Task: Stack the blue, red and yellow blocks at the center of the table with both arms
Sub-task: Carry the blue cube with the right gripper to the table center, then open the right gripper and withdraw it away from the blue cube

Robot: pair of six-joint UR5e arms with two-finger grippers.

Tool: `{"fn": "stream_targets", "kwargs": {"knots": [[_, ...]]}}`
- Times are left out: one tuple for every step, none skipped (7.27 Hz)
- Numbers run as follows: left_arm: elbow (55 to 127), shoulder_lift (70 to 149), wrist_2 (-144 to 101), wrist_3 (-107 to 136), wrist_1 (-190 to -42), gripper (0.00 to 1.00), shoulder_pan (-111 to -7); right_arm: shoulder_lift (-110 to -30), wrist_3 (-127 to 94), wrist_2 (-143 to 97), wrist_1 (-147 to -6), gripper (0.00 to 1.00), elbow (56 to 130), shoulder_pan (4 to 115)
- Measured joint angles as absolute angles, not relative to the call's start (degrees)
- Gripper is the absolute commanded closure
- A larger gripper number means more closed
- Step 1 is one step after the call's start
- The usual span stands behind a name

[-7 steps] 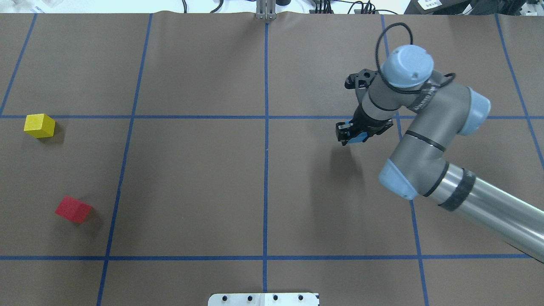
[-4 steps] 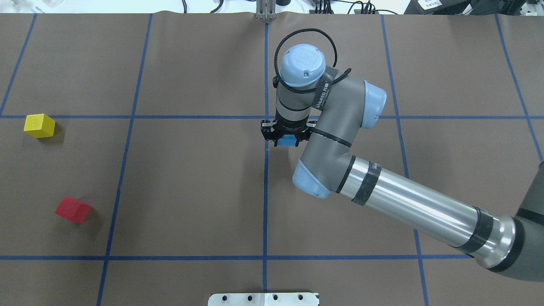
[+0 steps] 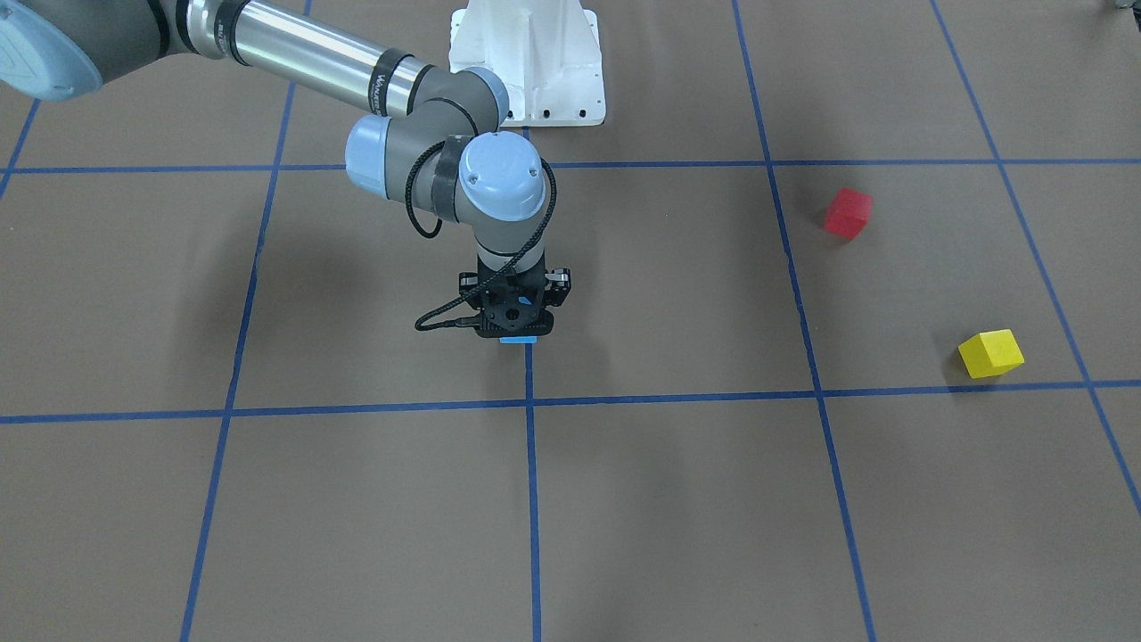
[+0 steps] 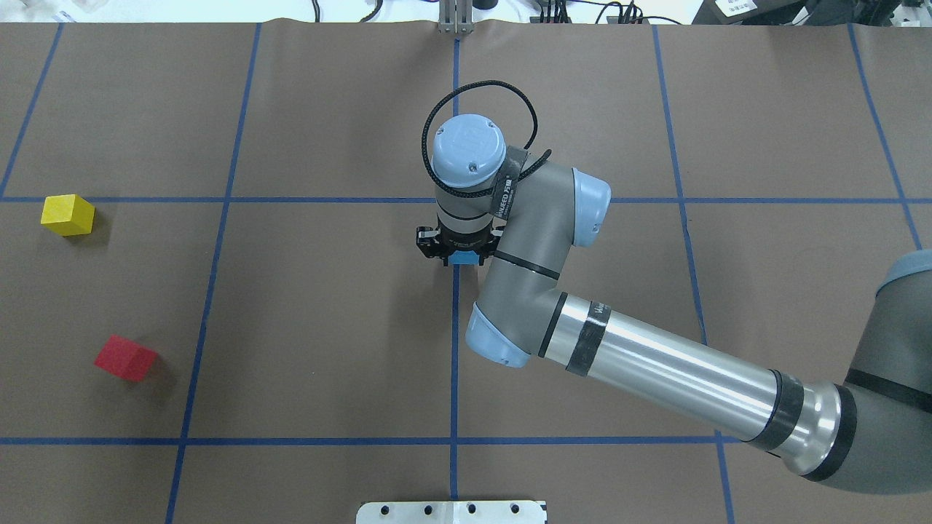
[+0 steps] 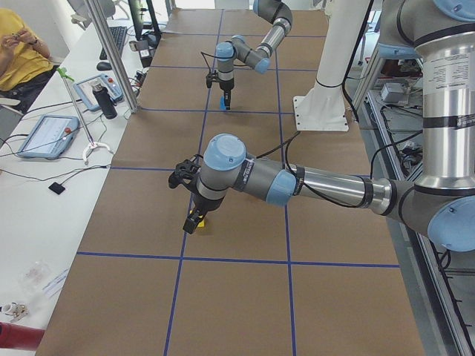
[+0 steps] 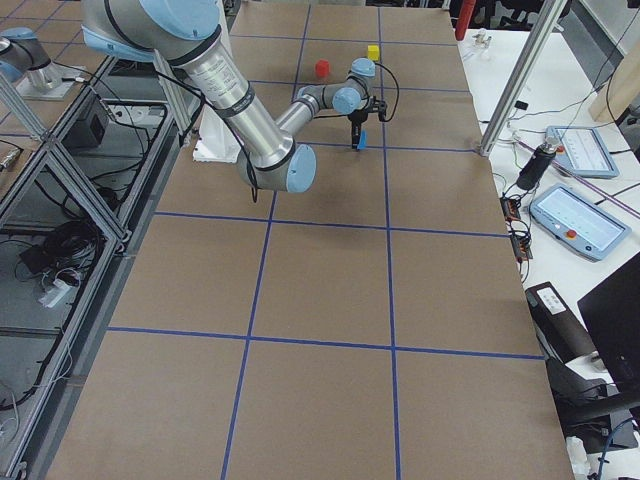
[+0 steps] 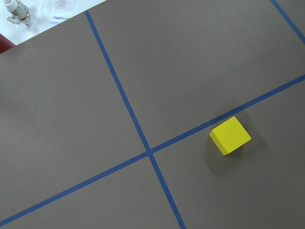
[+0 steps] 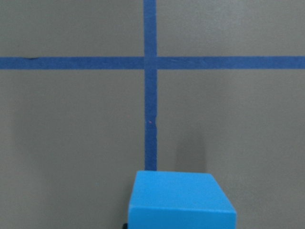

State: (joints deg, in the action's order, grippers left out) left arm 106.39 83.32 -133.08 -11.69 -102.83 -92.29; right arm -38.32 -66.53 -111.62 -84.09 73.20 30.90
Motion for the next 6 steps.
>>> {"fn": "stream_targets", "kwargs": {"knots": [[106.4, 83.3, -133.1, -11.7, -102.8, 0.0, -92.3, -38.1, -66.6, -111.2, -83.2, 0.06, 72.4, 30.6], [106.4, 83.3, -133.1, -11.7, -102.8, 0.0, -92.3, -38.0, -66.6, -110.9, -82.7, 0.02, 72.1, 30.3], [106.4, 83.3, -133.1, -11.7, -102.8, 0.0, -92.3, -37.8, -66.5, -110.5, -82.5, 0.02, 72.0, 30.1], [106.5, 83.3, -133.1, -11.7, -102.8, 0.0, -92.3, -37.6, -66.6, -110.4, -82.4, 0.02, 72.2, 30.1], [106.5, 83.4, -133.1, -11.6, -102.8, 0.0, -92.3, -37.4, -66.7, -110.5, -82.4, 0.01, 73.1, 30.8], [106.6, 83.7, -133.1, -11.6, -102.8, 0.0, -92.3, -37.4, -66.5, -111.1, -82.7, 0.01, 74.6, 33.0]]}}
